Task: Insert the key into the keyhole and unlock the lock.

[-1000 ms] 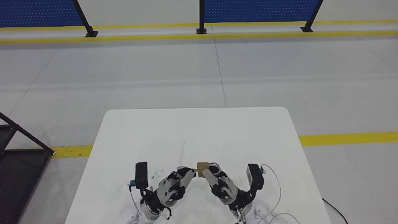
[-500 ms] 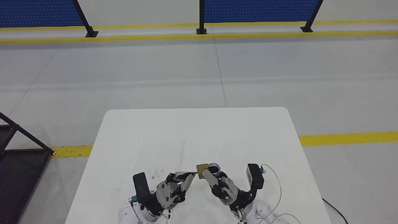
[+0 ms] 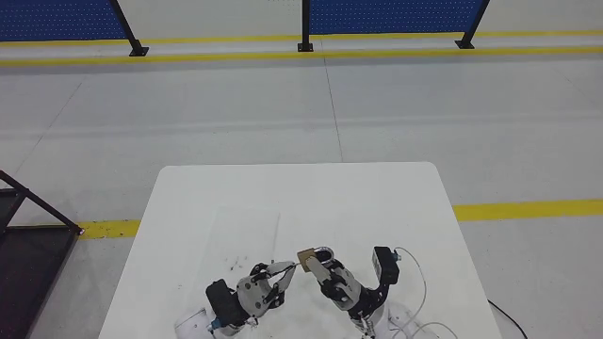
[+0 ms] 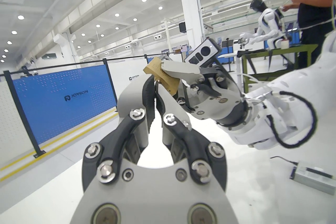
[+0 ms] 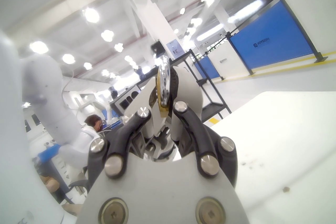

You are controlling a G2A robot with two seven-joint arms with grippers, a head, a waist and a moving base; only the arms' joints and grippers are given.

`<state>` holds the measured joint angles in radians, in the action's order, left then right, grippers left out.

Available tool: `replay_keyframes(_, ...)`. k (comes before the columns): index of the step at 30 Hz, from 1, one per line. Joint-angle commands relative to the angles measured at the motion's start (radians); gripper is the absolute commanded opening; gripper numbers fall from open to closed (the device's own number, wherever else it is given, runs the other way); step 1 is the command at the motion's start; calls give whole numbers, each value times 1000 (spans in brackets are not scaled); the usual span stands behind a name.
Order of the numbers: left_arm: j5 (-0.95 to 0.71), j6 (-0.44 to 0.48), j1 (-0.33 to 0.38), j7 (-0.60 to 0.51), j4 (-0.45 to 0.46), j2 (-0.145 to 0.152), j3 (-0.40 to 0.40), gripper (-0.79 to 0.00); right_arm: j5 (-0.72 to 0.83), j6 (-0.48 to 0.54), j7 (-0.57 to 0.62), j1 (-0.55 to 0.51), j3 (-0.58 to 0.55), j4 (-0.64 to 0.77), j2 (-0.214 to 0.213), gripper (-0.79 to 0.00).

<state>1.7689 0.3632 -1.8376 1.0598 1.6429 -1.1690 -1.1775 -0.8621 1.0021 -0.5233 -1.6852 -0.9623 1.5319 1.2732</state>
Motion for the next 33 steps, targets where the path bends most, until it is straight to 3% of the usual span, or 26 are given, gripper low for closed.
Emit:
replay_keyframes(1, 38, -76, 3, 16, -4, 0, 3, -785, 7, 3, 6, -1, -1, 1, -1, -785)
replay_keyframes(10, 169, -334, 29, 50, -32, -1, 16, -785, 25, 5, 25, -5, -8, 8, -3, -785)
replay_keyframes(17, 160, -362, 38, 77, -38, 0, 33, -785, 39, 2, 31, -5, -11, 11, -3, -785)
replay_keyframes(18, 149, -355, 38, 80, -38, 0, 34, -748, 40, 3, 33, -5, -12, 11, -3, -785)
replay_keyframes(19, 140, -350, 37, 81, -38, 1, 34, -570, 42, 1, 33, -5, -13, 10, -3, -785)
replay_keyframes(20, 122, -334, 34, 81, -37, 1, 37, -154, 42, -6, 30, -5, -17, 11, -3, -785)
replay_keyframes(21, 105, -314, 32, 83, -33, 2, 38, 0, 39, -12, 26, -6, -20, 14, -3, -785)
replay_keyframes(26, 8, -170, 7, 63, -11, 12, 21, 0, 39, -36, 17, -2, -33, 6, -2, -785)
replay_keyframes(29, -106, -2, -36, 6, 16, 26, -21, 0, 50, -83, 41, 16, -30, -22, 1, -785)
replay_keyframes(33, -289, 226, -125, -158, 65, 57, -167, 0, 141, -197, 236, 113, 33, -119, 18, -785)
